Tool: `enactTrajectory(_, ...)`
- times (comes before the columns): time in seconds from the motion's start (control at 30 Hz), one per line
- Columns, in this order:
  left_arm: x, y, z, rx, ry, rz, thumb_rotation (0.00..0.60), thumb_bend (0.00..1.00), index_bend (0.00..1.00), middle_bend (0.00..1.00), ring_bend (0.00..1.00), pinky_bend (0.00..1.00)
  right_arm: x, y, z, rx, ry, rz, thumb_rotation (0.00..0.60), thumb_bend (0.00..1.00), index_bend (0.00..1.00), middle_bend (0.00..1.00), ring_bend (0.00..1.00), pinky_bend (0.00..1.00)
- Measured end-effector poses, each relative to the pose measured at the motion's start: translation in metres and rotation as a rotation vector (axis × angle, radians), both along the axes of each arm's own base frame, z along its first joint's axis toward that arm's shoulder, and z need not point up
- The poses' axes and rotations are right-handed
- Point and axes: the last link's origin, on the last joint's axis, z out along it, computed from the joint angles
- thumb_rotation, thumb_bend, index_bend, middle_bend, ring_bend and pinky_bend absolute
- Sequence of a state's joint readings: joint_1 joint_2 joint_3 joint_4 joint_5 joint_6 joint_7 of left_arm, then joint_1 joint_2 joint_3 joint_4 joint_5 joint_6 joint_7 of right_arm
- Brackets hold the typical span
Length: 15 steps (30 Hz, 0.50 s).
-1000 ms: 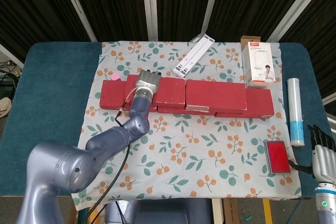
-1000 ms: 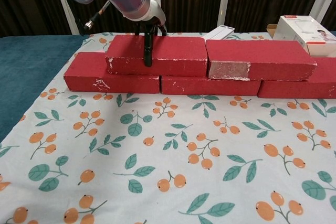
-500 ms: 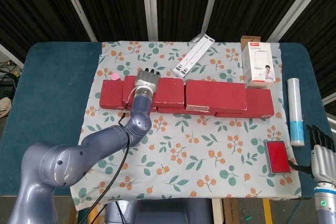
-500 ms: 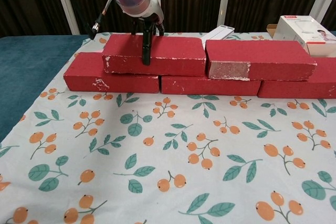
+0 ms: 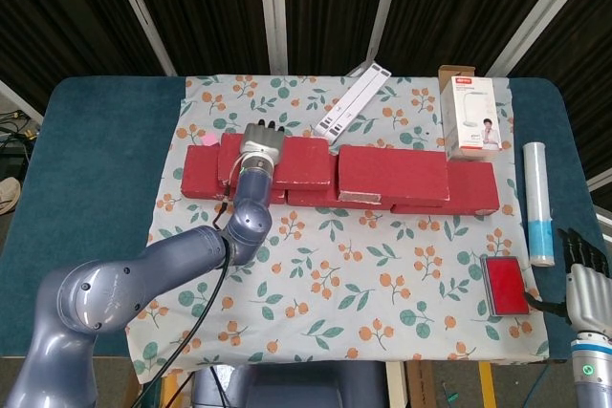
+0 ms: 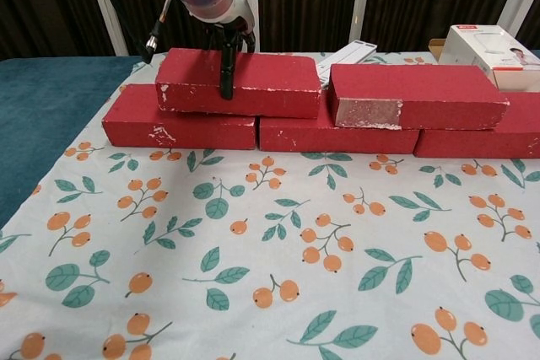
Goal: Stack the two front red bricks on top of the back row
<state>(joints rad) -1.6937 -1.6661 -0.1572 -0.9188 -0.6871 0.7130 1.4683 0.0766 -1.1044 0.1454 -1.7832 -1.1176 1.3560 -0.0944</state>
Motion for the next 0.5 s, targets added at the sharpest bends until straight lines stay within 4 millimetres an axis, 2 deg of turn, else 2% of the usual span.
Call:
enactTrajectory(0.17,0.0012,0.0002,-0.0053,-0.009,-0.007,-0.027,0.6,0.0,0.03,0.1,0.0,0.18,-0.0005,-0.0011,-0.0002,-0.003,-0.003,-0.003,0.6,0.03,0.0,0.0,0.0,0.0)
enactTrajectory(0.5,0.0002,-0.0016,-0.0071,-0.021,-0.036,-0.03,0.6,0.0,0.06,0.12,0.0,0.18,-0.0016,-0.0009,0.0002,-0.014,-0.004,-0.017,0.6,0.03,0.0,0.0,0.0,0.0)
